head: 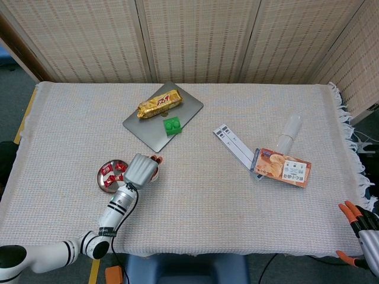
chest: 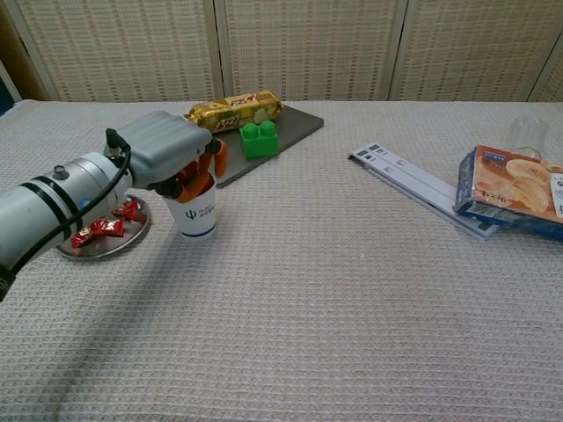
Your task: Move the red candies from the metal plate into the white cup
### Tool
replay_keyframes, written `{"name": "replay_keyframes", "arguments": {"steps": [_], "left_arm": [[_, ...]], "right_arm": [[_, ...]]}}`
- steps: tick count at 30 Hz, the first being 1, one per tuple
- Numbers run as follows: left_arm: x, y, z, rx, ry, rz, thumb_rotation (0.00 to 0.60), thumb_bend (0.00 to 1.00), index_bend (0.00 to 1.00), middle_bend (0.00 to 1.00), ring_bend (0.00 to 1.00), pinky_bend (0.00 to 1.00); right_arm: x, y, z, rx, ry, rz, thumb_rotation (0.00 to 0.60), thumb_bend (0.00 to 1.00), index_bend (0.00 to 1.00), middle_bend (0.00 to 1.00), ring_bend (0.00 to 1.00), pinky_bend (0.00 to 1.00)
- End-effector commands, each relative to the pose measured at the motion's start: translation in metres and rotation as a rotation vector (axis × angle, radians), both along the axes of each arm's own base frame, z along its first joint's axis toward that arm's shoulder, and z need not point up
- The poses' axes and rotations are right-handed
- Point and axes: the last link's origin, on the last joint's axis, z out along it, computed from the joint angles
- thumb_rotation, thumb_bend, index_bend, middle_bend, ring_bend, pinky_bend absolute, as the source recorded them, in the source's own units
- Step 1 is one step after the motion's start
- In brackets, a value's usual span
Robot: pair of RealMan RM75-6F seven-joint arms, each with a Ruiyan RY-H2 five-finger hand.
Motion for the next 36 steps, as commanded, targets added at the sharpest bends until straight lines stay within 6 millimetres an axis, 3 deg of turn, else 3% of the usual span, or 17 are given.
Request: {"name": "replay_keyframes", "arguments": {"steps": [1,18,21,24,27,29,32,34,36], "left_arm": [[0.002,-0.002,0.003,0.002,-0.010,-0.009,0.600,0.43,0.33,0.43,0.76,1.00],[0.011,-0.019,0.023,0.022,-0.052,-0.060,0.600,0.43,0.30,0.41,0.76,1.00],[0.016,-0.027,0.034,0.025,-0.088,-0.083,0.600,0.42,0.28,0.39,0.76,1.00],[0.016,-0.047,0.060,0.030,-0.185,-0.084,0.600,0.42,0.25,0.35,0.74,1.00],[-0.017,-0.086,0.100,0.039,-0.308,-0.043,0.600,0.41,0.20,0.27,0.55,0.93],[-0.063,-0.122,0.125,0.037,-0.364,0.026,0.600,0.41,0.16,0.21,0.33,0.68],[-0.132,-0.176,0.151,0.054,-0.427,0.146,0.600,0.41,0.11,0.13,0.10,0.29],[-0.166,-0.203,0.163,0.117,-0.493,0.188,0.600,0.41,0.10,0.11,0.04,0.22],[-0.185,-0.214,0.168,0.164,-0.509,0.209,0.600,0.41,0.09,0.09,0.03,0.20]], "right_arm": [[0.000,0.000,0.000,0.002,0.001,0.000,0.600,0.04,0.00,0.00,0.00,0.09],[0.002,0.003,0.000,0.000,-0.002,0.013,0.600,0.04,0.00,0.00,0.00,0.09],[0.002,0.004,0.000,-0.001,-0.001,0.014,0.600,0.04,0.00,0.00,0.00,0.09],[0.003,0.005,0.000,0.001,-0.001,0.017,0.600,0.04,0.00,0.00,0.00,0.09],[0.003,0.007,-0.001,0.005,0.002,0.025,0.600,0.04,0.00,0.00,0.00,0.08],[0.004,0.008,-0.002,0.009,0.005,0.031,0.600,0.04,0.00,0.00,0.00,0.06],[0.007,0.012,-0.005,0.008,0.006,0.054,0.600,0.04,0.00,0.00,0.00,0.00],[0.011,0.015,-0.007,-0.002,0.008,0.083,0.600,0.04,0.00,0.00,0.00,0.00],[0.014,0.018,-0.008,-0.016,0.003,0.103,0.600,0.04,0.00,0.00,0.00,0.00]]}}
